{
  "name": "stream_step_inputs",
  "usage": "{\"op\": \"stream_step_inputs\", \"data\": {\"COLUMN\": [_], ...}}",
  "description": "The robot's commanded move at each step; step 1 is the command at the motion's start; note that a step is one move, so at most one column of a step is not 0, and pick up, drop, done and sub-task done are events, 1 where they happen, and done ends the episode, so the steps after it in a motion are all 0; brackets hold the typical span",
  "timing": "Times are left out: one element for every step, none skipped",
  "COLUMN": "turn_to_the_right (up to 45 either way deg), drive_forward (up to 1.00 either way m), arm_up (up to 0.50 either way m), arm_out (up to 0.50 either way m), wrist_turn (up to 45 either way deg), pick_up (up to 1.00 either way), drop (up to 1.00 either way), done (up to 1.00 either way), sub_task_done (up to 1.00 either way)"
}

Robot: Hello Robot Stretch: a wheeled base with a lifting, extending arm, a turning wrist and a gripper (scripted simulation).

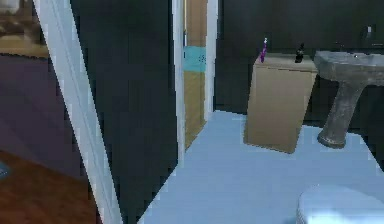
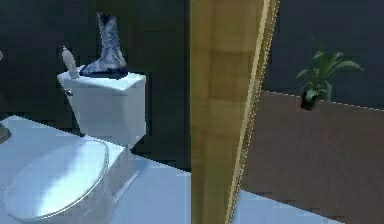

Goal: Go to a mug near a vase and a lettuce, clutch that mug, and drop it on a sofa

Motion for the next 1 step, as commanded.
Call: {"op": "stream_step_inputs", "data": {"turn_to_the_right": [9.0], "drive_forward": [0.0], "arm_up": [0.0], "arm_out": [0.0], "wrist_turn": [0.0], "pick_up": [0.0], "drop": [0.0], "done": [0.0], "sub_task_done": [0.0]}}
